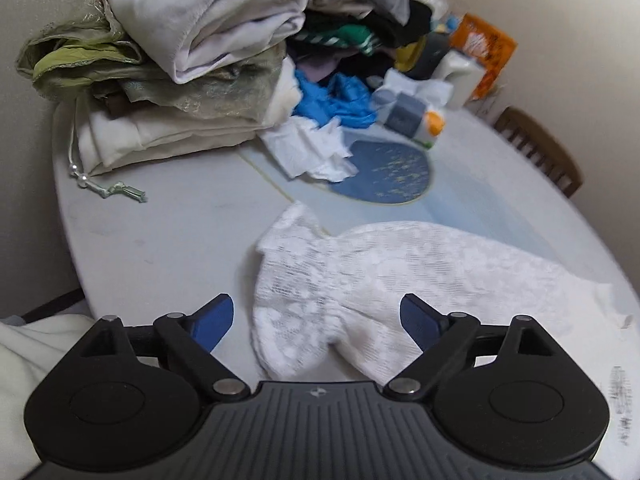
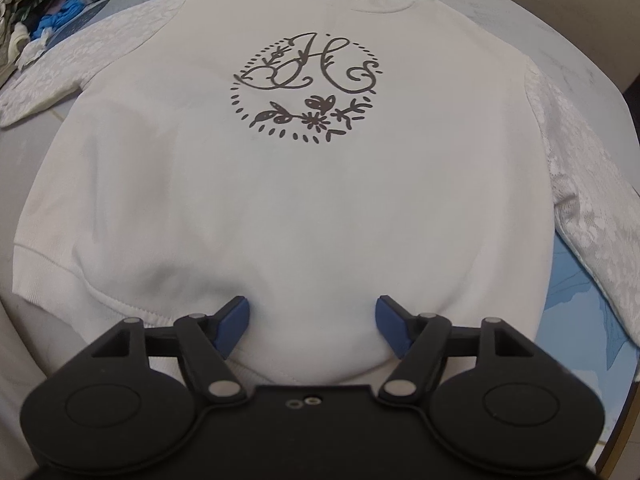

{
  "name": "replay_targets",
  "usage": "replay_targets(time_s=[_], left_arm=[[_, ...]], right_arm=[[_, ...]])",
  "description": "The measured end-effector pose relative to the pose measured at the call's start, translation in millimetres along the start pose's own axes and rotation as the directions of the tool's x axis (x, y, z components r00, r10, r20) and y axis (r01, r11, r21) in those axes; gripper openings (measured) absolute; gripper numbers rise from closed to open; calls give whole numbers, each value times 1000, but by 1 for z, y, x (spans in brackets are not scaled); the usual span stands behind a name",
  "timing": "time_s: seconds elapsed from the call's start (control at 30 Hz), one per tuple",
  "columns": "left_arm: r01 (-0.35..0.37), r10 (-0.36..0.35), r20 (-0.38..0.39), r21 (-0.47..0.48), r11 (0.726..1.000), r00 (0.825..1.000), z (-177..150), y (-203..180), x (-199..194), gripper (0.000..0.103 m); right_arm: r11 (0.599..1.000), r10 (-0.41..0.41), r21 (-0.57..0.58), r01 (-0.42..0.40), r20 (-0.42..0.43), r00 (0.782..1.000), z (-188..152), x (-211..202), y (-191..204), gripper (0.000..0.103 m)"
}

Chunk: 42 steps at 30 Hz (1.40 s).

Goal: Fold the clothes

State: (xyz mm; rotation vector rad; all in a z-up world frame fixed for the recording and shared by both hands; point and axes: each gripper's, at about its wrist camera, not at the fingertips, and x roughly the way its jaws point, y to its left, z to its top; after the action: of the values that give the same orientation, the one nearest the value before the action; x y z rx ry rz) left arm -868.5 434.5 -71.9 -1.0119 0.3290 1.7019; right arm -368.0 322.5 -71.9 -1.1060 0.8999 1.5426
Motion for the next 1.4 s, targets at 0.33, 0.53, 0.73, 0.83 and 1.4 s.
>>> replay_targets(time_s=[0.33, 0.53, 0.73, 0.83, 1.4], left_arm=[[-110, 109, 16, 164, 980, 994, -1, -31, 18, 18], [-168, 162, 51, 155, 974, 986, 9, -21, 21, 17], [-164, 164, 13, 92, 982, 986, 31, 8, 28, 8], [-86, 86, 1, 100, 991, 996, 32, 9, 19, 9], [-7, 8, -7, 164, 986, 1000, 24, 0, 2, 78]], right_arm=[[998, -24, 63, 18, 92, 995, -7, 2, 3, 103], [1000, 0, 9, -1, 87, 996, 10, 9, 12, 103], [1000, 18, -3, -17, 76, 997, 28, 16, 22, 103], [997, 26, 76, -33, 97, 995, 32, 11, 13, 103], [998, -20, 65, 9, 168, 986, 43, 2, 15, 103]])
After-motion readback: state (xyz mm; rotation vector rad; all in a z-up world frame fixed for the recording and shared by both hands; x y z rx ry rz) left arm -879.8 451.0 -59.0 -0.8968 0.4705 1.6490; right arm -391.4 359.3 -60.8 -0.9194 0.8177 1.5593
